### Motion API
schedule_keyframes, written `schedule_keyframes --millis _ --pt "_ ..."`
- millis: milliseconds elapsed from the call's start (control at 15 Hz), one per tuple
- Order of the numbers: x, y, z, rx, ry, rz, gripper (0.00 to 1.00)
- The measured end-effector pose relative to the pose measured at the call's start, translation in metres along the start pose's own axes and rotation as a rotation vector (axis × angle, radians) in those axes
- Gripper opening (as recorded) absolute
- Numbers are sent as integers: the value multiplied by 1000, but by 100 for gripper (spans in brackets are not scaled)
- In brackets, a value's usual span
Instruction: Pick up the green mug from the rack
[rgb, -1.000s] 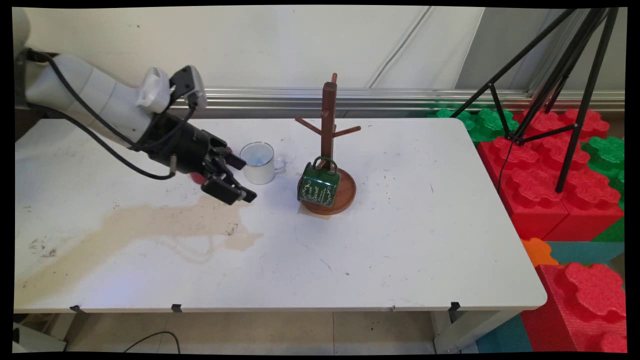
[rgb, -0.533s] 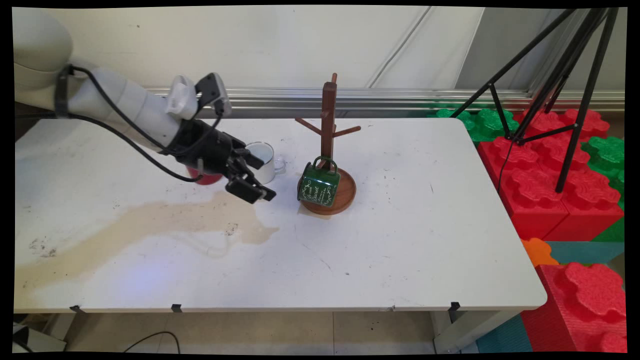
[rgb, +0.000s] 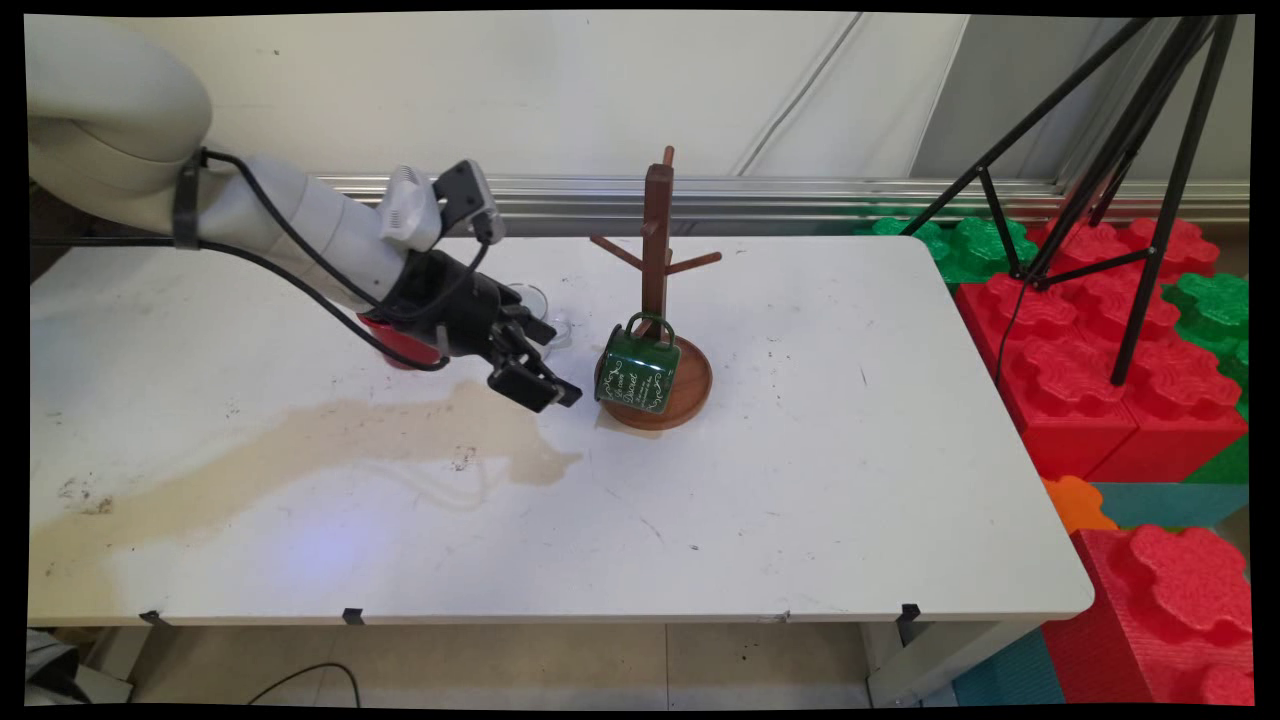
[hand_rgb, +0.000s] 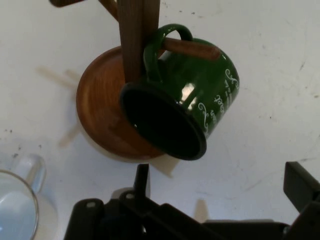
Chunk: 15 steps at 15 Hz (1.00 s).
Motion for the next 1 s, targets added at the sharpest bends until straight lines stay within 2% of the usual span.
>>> schedule_keyframes --millis 1000 --pt "5 2 45 -14 21 -12 100"
